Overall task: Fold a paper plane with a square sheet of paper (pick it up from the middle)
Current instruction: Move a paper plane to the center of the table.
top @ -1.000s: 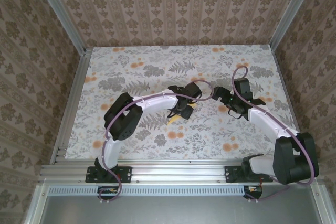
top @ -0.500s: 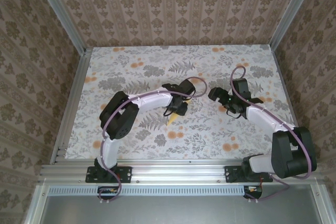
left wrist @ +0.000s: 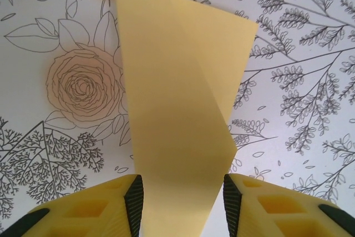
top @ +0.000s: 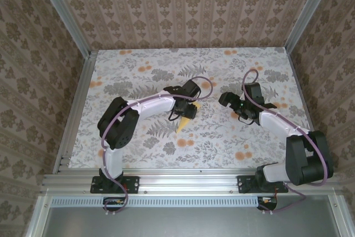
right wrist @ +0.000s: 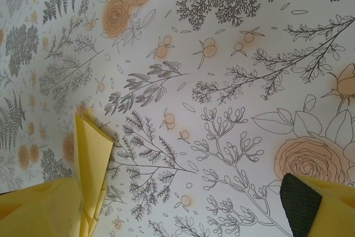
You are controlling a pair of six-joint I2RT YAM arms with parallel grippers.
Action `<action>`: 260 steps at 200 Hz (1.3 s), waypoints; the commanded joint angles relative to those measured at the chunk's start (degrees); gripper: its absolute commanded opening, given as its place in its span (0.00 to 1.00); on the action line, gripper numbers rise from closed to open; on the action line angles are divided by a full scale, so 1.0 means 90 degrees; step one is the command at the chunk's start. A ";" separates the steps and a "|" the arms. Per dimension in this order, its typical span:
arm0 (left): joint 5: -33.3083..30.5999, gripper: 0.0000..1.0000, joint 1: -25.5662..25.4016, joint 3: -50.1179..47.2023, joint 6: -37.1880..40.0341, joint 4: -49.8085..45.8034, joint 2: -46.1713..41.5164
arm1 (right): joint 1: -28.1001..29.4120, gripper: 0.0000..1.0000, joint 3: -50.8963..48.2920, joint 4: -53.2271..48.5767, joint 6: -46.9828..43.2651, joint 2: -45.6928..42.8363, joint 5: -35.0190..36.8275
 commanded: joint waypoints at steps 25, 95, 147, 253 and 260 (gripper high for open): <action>-0.0199 0.60 -0.0096 0.0034 0.0150 -0.0098 -0.0075 | -0.0032 0.95 -0.0082 0.0088 0.0119 0.0118 -0.0155; -0.0820 0.59 -0.0327 0.0728 0.0412 -0.0667 0.0558 | -0.0031 0.95 -0.0080 0.0144 0.0156 0.0128 -0.0222; -0.1083 0.46 -0.0338 0.0971 0.0500 -0.0843 0.0712 | -0.0031 0.96 -0.0090 0.0163 0.0166 0.0120 -0.0253; -0.0800 0.11 -0.0057 0.0556 0.0026 -0.0501 0.0088 | 0.0021 0.99 -0.0098 0.0259 0.0138 0.0128 -0.0355; -0.0634 0.10 0.0036 0.0418 -0.0080 -0.0384 -0.0003 | 0.0051 0.98 -0.0092 0.0258 0.0136 0.0128 -0.0351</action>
